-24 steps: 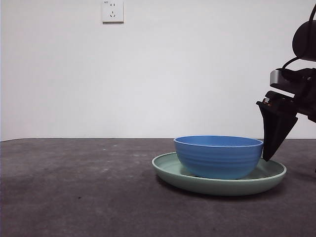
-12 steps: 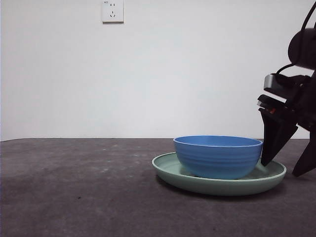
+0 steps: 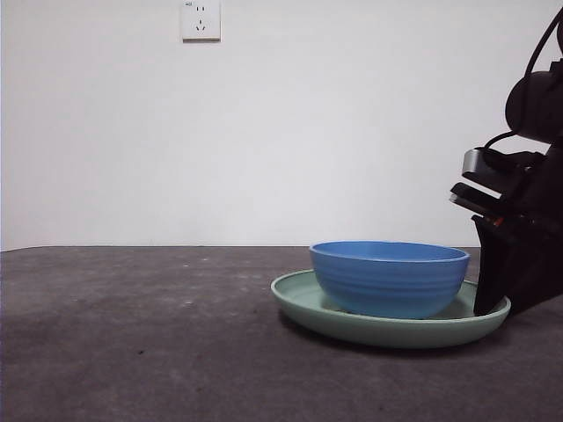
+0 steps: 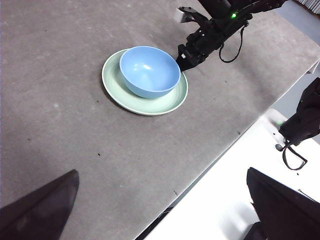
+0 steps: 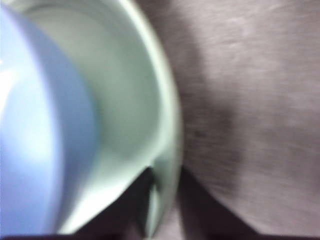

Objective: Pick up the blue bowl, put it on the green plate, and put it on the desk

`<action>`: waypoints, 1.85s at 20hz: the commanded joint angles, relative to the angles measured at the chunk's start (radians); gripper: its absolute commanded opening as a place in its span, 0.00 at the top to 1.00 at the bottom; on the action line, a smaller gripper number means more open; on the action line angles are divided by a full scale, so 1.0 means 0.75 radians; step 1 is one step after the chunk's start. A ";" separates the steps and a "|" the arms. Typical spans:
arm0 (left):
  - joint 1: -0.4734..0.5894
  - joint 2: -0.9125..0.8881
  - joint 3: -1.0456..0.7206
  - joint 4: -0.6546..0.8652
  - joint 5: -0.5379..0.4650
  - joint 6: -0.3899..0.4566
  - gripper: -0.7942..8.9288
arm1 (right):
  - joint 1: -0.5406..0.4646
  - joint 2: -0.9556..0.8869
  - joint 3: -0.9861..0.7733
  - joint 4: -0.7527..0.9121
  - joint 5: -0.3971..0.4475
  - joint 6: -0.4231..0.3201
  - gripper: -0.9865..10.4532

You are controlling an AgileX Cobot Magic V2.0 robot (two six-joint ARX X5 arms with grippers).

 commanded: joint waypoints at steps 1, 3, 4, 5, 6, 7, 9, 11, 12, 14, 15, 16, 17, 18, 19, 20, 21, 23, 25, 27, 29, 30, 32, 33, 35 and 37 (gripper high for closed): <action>-0.012 0.005 0.013 0.012 0.001 -0.008 0.27 | 0.018 0.043 0.008 -0.005 0.010 0.005 0.91; -0.012 0.005 0.013 0.011 0.000 -0.010 0.27 | 0.018 0.043 0.008 -0.002 0.009 0.006 0.91; -0.012 0.005 0.013 0.010 0.000 -0.014 0.27 | 0.018 0.043 0.008 -0.003 0.009 0.013 0.91; -0.012 0.005 0.013 0.008 0.000 -0.020 0.27 | 0.017 0.043 0.009 -0.003 0.008 0.023 0.91; -0.012 0.005 0.013 0.006 0.001 -0.023 0.27 | 0.016 0.043 0.012 -0.006 -0.002 0.033 0.91; -0.012 0.005 0.013 0.004 0.000 -0.023 0.27 | 0.016 0.043 0.022 -0.012 -0.005 0.037 0.91; -0.012 0.005 0.013 0.004 0.000 -0.024 0.27 | 0.016 0.043 0.055 -0.047 -0.005 0.046 0.91; -0.012 0.005 0.013 0.003 0.001 -0.028 0.27 | 0.016 0.043 0.102 -0.087 -0.005 0.046 0.91; -0.012 0.005 0.013 0.003 0.000 -0.029 0.27 | 0.016 0.043 0.127 -0.109 -0.005 0.046 0.91; -0.012 0.005 0.013 0.003 0.000 -0.028 0.27 | 0.017 0.043 0.174 -0.152 -0.008 0.046 0.91; -0.012 0.005 0.013 0.003 0.000 -0.028 0.27 | 0.017 0.043 0.196 -0.169 -0.034 0.046 0.91; -0.012 0.005 0.013 0.004 0.000 -0.028 0.27 | 0.019 0.043 0.212 -0.181 -0.062 0.049 0.91; -0.012 0.005 0.013 0.004 0.000 -0.028 0.27 | 0.019 0.043 0.222 -0.183 -0.079 0.067 0.91; -0.012 0.005 0.013 0.004 0.000 -0.028 0.27 | 0.019 0.043 0.227 -0.182 -0.103 0.081 0.91; -0.012 0.005 0.013 0.004 0.000 -0.028 0.27 | 0.019 0.043 0.227 -0.182 -0.127 0.096 0.91; -0.012 0.005 0.013 0.004 0.000 -0.028 0.27 | 0.019 0.043 0.227 -0.183 -0.142 0.104 0.91; -0.012 0.005 0.013 0.004 0.000 -0.028 0.27 | 0.021 0.043 0.227 -0.182 -0.164 0.110 0.91; -0.012 0.005 0.013 0.004 0.000 -0.028 0.27 | 0.040 0.043 0.227 -0.179 -0.168 0.141 0.91; -0.012 0.005 0.013 0.004 0.000 -0.028 0.27 | 0.077 0.043 0.227 -0.157 -0.168 0.169 0.91; -0.012 0.005 0.013 0.004 0.000 -0.028 0.27 | 0.135 0.045 0.227 -0.121 -0.168 0.217 0.91; -0.012 0.005 0.013 0.004 0.000 -0.028 0.27 | 0.199 0.052 0.228 -0.061 -0.170 0.283 0.91; -0.012 0.005 0.013 0.004 0.000 -0.028 0.27 | 0.231 0.057 0.230 -0.036 -0.173 0.314 0.91; -0.012 0.005 0.013 0.004 0.000 -0.028 0.27 | 0.288 0.084 0.251 -0.002 -0.174 0.357 0.91; -0.012 0.005 0.013 0.004 0.000 -0.027 0.27 | 0.312 0.107 0.273 -0.001 -0.174 0.362 0.91; -0.012 0.005 0.013 0.002 0.000 -0.027 0.27 | 0.347 0.155 0.320 -0.001 -0.161 0.378 0.91; -0.012 0.005 0.013 -0.017 0.000 -0.027 0.27 | 0.361 0.193 0.359 0.001 -0.157 0.386 0.91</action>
